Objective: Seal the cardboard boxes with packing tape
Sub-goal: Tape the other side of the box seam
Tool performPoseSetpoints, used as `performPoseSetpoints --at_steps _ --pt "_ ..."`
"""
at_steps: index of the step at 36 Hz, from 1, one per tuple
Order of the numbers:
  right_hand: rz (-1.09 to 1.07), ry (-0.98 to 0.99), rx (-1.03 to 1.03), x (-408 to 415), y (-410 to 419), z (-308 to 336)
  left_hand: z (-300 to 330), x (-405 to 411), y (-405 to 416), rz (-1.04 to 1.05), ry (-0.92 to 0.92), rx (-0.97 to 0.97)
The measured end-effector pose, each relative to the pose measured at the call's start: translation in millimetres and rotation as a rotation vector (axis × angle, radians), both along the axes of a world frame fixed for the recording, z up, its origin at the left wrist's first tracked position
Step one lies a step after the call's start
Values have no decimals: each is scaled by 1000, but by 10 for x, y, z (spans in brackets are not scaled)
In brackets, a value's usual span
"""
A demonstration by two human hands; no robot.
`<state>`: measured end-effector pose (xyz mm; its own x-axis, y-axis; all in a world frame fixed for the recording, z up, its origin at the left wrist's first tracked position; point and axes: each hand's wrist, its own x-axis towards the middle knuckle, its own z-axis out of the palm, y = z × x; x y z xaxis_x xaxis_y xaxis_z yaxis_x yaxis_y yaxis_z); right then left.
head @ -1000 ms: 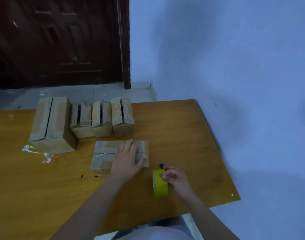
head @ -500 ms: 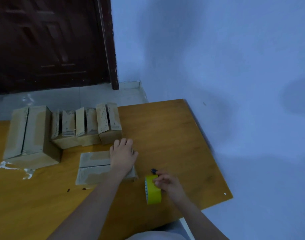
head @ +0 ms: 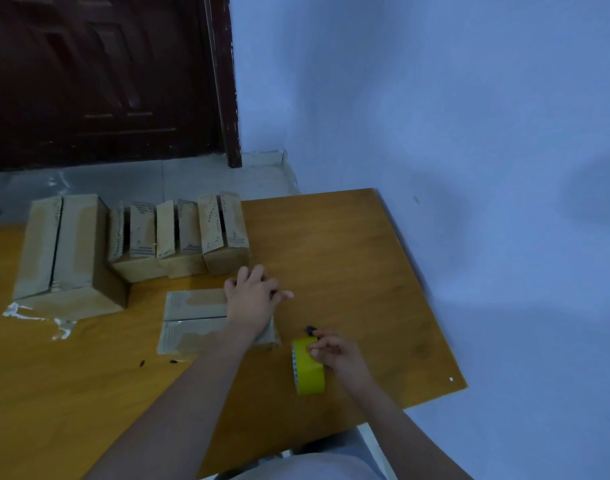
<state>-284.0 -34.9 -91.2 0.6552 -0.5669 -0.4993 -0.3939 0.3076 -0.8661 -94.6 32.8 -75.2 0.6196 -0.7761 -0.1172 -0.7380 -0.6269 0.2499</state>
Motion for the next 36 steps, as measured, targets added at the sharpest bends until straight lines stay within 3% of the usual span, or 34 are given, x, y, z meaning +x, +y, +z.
performPoseSetpoints --at_steps 4,7,11,13,17,20,24,28,36 --pt "12 0 2 9 22 19 -22 6 34 -7 1 -63" --pt "15 -13 -8 7 40 27 -10 13 80 37 45 -262" --pt "5 -10 9 15 53 23 78 50 167 -43 -104 -422" --pt "12 9 -4 17 56 20 86 48 239 -159 -95 -416" --pt "28 40 -24 21 67 -1 26 57 486 -325 149 -342" --pt "29 39 -41 17 84 -10 25 41 635 -445 155 -237" --pt "35 36 -43 13 100 -25 85 -75 713 -508 28 -43" --pt "46 30 -64 8 117 -25 -42 -171 710 -450 -181 -147" --pt "58 48 -104 -13 125 -45 -115 -345 607 -269 -253 -228"
